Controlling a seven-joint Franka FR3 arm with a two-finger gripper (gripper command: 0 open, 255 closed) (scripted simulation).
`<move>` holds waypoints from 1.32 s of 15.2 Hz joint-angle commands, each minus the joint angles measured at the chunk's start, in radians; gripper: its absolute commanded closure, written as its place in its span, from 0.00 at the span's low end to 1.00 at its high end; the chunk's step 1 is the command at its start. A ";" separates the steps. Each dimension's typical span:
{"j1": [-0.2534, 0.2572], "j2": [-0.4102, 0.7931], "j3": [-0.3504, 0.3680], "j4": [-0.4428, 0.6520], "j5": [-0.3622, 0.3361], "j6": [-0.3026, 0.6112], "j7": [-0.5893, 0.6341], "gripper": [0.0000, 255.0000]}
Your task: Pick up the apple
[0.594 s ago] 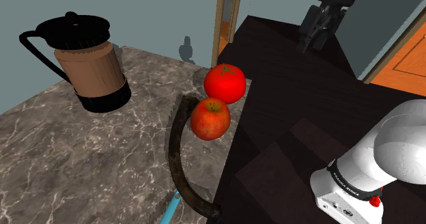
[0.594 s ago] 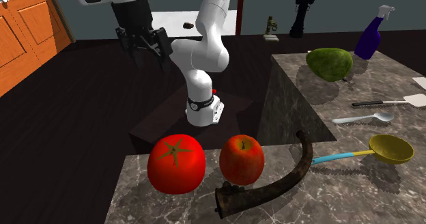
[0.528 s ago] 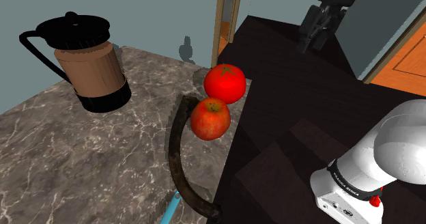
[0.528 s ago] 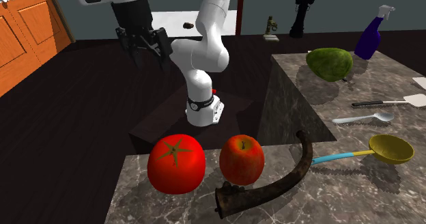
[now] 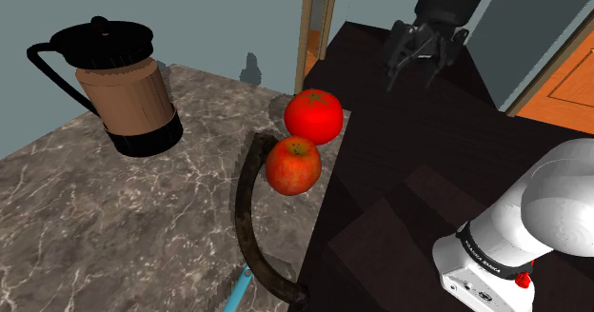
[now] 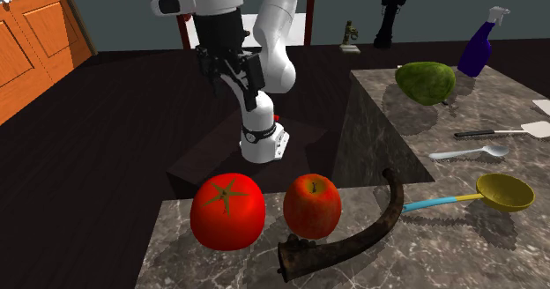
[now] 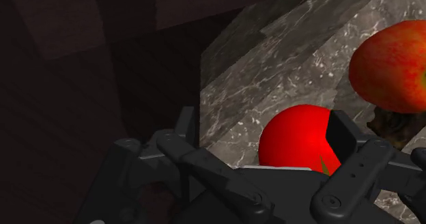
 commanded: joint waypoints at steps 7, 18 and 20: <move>-0.040 0.102 0.263 0.066 0.119 0.123 0.387 0.00; -0.153 0.299 0.529 0.190 0.122 0.272 0.732 0.00; -0.152 0.302 0.538 0.166 0.126 0.299 0.731 0.00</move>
